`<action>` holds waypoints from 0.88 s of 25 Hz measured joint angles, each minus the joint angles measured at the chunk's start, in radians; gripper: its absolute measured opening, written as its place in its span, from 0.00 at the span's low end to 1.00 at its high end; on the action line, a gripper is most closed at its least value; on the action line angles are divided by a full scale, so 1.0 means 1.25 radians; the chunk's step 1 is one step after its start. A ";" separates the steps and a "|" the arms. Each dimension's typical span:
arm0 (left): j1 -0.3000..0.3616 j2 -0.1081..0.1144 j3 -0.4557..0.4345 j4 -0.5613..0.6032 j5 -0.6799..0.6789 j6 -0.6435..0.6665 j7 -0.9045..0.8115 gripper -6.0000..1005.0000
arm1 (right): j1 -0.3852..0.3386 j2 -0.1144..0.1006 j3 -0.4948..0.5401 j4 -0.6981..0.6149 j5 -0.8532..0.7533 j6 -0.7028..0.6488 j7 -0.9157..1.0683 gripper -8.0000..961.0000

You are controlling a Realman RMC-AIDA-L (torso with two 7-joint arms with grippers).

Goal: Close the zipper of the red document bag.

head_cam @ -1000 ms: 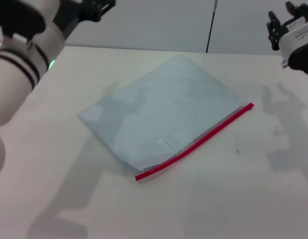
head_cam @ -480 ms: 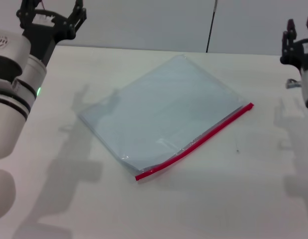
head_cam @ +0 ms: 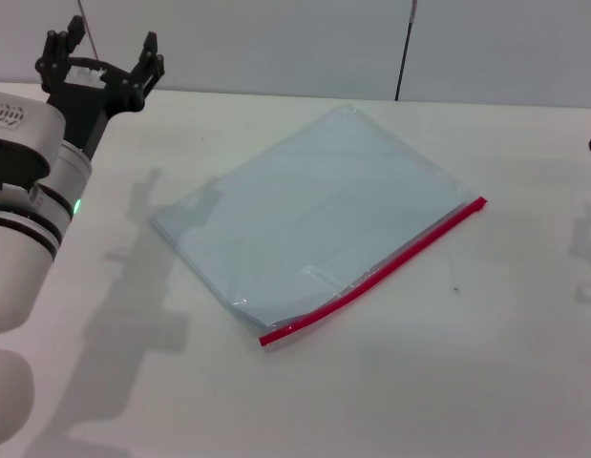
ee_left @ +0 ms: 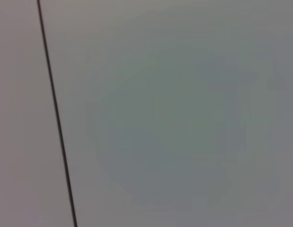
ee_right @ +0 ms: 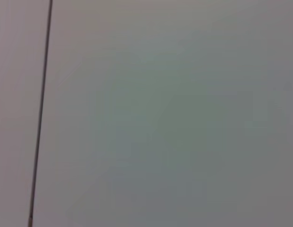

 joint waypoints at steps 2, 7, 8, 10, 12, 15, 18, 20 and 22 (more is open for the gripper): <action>-0.003 -0.001 0.004 -0.007 -0.006 0.000 0.000 0.87 | -0.001 0.000 0.000 0.002 0.003 0.000 0.001 0.38; -0.003 -0.001 0.022 -0.023 -0.031 -0.002 0.000 0.87 | -0.013 0.001 -0.011 0.006 0.015 0.000 0.005 0.37; -0.003 -0.001 0.027 -0.025 -0.037 -0.004 0.000 0.87 | -0.017 0.002 -0.020 0.006 0.023 0.001 0.009 0.37; 0.000 -0.001 0.039 -0.032 -0.046 -0.013 0.000 0.87 | -0.020 0.002 -0.044 0.008 0.041 0.004 0.016 0.37; 0.000 -0.001 0.051 -0.041 -0.056 -0.022 0.000 0.87 | -0.020 0.002 -0.064 0.010 0.062 0.005 0.019 0.37; -0.001 -0.001 0.065 -0.053 -0.070 -0.035 0.000 0.87 | -0.020 0.002 -0.080 0.011 0.077 0.006 0.020 0.37; -0.002 -0.001 0.067 -0.058 -0.073 -0.040 0.000 0.87 | -0.020 0.002 -0.082 0.011 0.079 0.009 0.020 0.37; -0.002 -0.001 0.067 -0.057 -0.073 -0.041 0.000 0.87 | -0.020 0.002 -0.083 0.009 0.079 0.009 0.020 0.37; -0.002 -0.001 0.067 -0.056 -0.073 -0.041 0.000 0.87 | -0.020 0.002 -0.084 0.008 0.079 0.010 0.020 0.37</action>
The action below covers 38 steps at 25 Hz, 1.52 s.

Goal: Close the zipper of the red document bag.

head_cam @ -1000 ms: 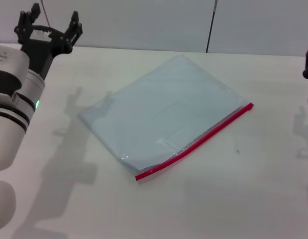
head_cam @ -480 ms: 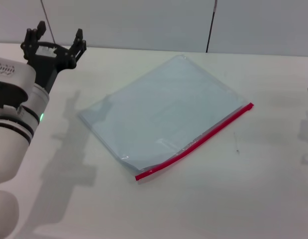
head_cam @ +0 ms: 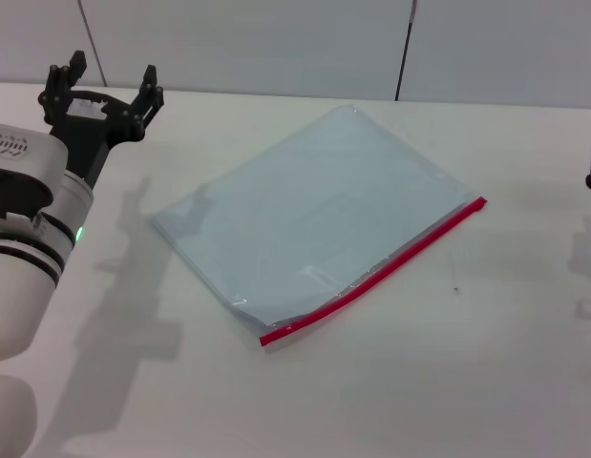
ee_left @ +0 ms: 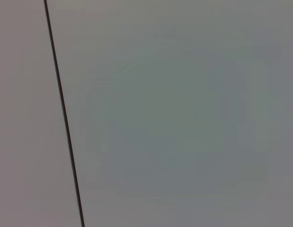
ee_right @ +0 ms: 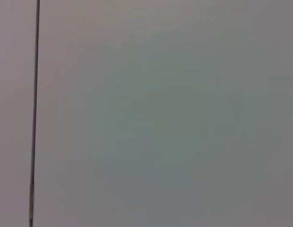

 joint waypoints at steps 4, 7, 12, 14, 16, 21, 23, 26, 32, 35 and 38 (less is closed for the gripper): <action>0.002 0.000 0.001 0.000 0.000 -0.020 0.000 0.87 | 0.000 0.000 -0.001 -0.001 0.000 0.000 0.000 0.37; 0.008 0.000 0.005 0.000 -0.001 -0.036 0.001 0.87 | 0.000 0.000 -0.001 -0.003 0.001 0.001 0.000 0.37; 0.008 0.000 0.010 -0.002 -0.005 -0.039 0.001 0.87 | -0.003 0.000 -0.001 -0.003 0.001 0.008 -0.001 0.37; 0.008 0.000 0.010 -0.003 -0.009 -0.039 0.000 0.87 | -0.006 0.000 -0.001 -0.003 0.001 0.016 -0.001 0.37; 0.008 0.000 0.010 -0.003 -0.010 -0.039 -0.001 0.87 | -0.009 0.000 -0.002 -0.003 0.000 0.024 -0.001 0.37; 0.008 0.000 0.010 -0.004 -0.011 -0.039 -0.001 0.87 | -0.011 0.000 -0.005 -0.002 0.000 0.029 0.000 0.37; 0.007 0.000 0.010 -0.004 -0.011 -0.039 -0.001 0.87 | -0.011 0.000 -0.006 -0.002 0.000 0.029 0.000 0.37; 0.006 0.000 0.010 -0.006 -0.011 -0.039 -0.002 0.87 | -0.011 0.000 -0.007 -0.001 0.001 0.029 0.000 0.36; 0.002 0.000 0.010 -0.013 -0.019 -0.033 -0.001 0.87 | -0.007 0.000 -0.009 0.001 0.001 0.022 0.000 0.37; 0.001 0.000 0.010 -0.014 -0.019 -0.033 -0.001 0.87 | -0.006 0.000 -0.009 0.002 0.001 0.022 0.000 0.37; -0.001 0.000 0.010 -0.015 -0.019 -0.032 -0.001 0.87 | -0.006 0.000 -0.009 0.003 0.001 0.021 0.000 0.37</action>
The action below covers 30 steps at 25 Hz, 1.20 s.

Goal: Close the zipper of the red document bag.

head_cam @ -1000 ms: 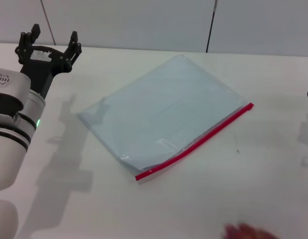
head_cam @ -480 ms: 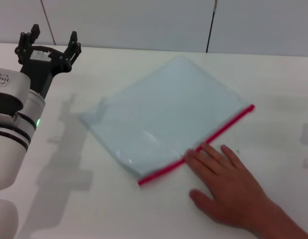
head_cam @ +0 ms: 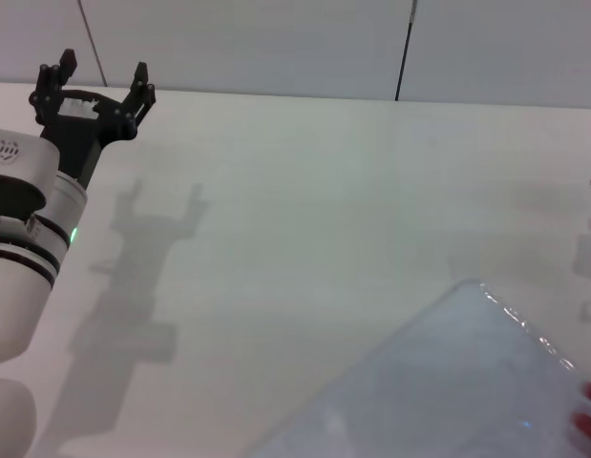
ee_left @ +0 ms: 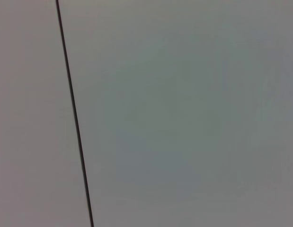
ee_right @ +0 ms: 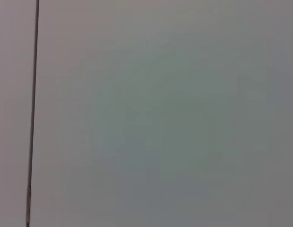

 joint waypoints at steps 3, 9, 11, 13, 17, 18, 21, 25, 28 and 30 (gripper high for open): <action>-0.004 0.000 0.000 -0.002 0.000 0.001 0.000 0.87 | 0.001 0.000 0.000 0.000 0.000 0.000 0.000 0.37; -0.007 0.000 0.000 -0.008 0.000 0.002 -0.002 0.87 | 0.001 0.000 0.000 0.000 0.000 -0.001 0.000 0.37; -0.008 0.000 0.000 -0.011 -0.001 0.002 -0.003 0.87 | 0.001 0.000 0.000 0.000 0.000 -0.001 0.000 0.37; -0.009 0.000 0.000 -0.011 -0.002 0.002 -0.003 0.87 | 0.002 0.000 0.000 0.000 0.000 -0.002 0.000 0.37; -0.013 0.000 0.000 -0.011 -0.002 0.002 -0.004 0.87 | 0.002 0.000 0.000 0.000 0.000 -0.003 0.000 0.37; -0.013 0.000 0.000 -0.011 -0.002 0.002 -0.004 0.87 | 0.002 -0.001 0.000 0.000 0.000 -0.005 0.000 0.37; -0.015 0.000 0.000 -0.011 -0.005 0.002 -0.004 0.87 | 0.003 -0.001 0.000 -0.002 0.000 -0.011 0.000 0.37; -0.016 0.000 0.001 -0.012 -0.012 0.002 -0.004 0.87 | 0.004 -0.001 0.000 -0.004 0.000 -0.015 0.000 0.37; -0.016 0.000 0.001 -0.012 -0.012 0.002 -0.004 0.87 | 0.004 -0.002 0.000 -0.004 0.000 -0.019 0.000 0.37; -0.016 0.000 0.001 -0.012 -0.012 0.002 -0.002 0.87 | 0.005 -0.002 0.000 -0.003 0.000 -0.022 0.000 0.37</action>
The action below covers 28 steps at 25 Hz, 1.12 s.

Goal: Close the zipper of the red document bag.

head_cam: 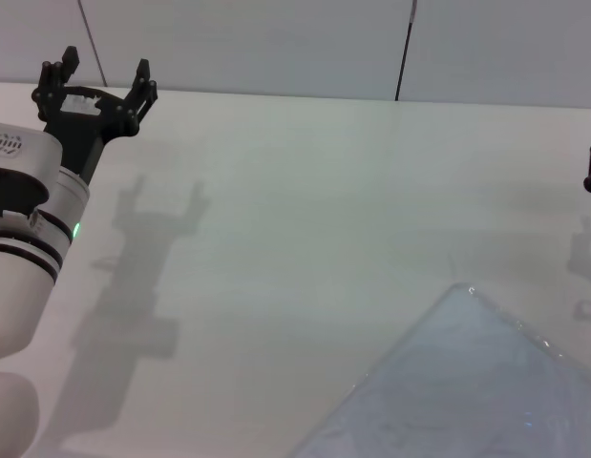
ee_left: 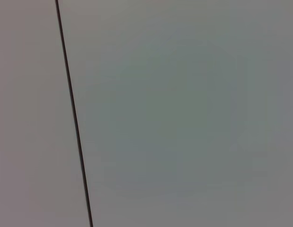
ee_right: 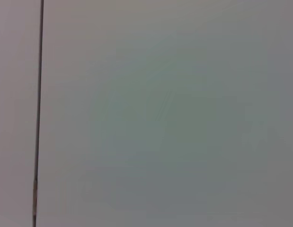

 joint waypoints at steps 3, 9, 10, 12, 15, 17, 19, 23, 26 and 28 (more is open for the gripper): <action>0.000 0.000 0.000 0.000 0.000 0.000 0.001 0.87 | 0.000 0.000 0.000 0.001 0.000 0.000 0.000 0.37; 0.000 0.000 0.000 0.000 0.000 0.000 0.002 0.87 | 0.006 0.001 0.000 0.002 0.000 0.000 0.000 0.37; 0.000 0.000 0.000 0.000 0.000 0.000 0.002 0.87 | 0.006 0.001 0.000 0.002 0.000 0.000 0.000 0.37; 0.000 0.000 0.000 0.000 0.000 0.000 0.002 0.87 | 0.006 0.001 0.000 0.002 0.000 0.000 0.000 0.37; 0.000 0.000 0.000 0.000 0.000 0.000 0.003 0.87 | 0.006 0.001 0.000 0.003 0.000 0.000 0.000 0.37; 0.000 0.000 0.000 0.000 0.000 0.000 0.003 0.87 | 0.006 0.001 0.000 0.003 0.000 0.000 0.000 0.37; 0.000 0.000 0.000 0.000 0.000 0.000 0.003 0.87 | 0.006 0.001 0.000 0.003 0.000 0.000 0.000 0.37; 0.000 0.000 0.000 0.000 0.000 0.000 0.004 0.87 | 0.007 0.001 0.000 0.003 0.000 0.000 0.000 0.37; 0.000 0.000 0.000 0.000 0.000 0.000 0.004 0.87 | 0.007 0.001 0.000 0.003 0.000 0.000 0.000 0.37; 0.000 0.000 0.000 0.000 0.000 0.000 0.004 0.87 | 0.008 0.001 0.000 0.004 0.000 -0.002 0.000 0.37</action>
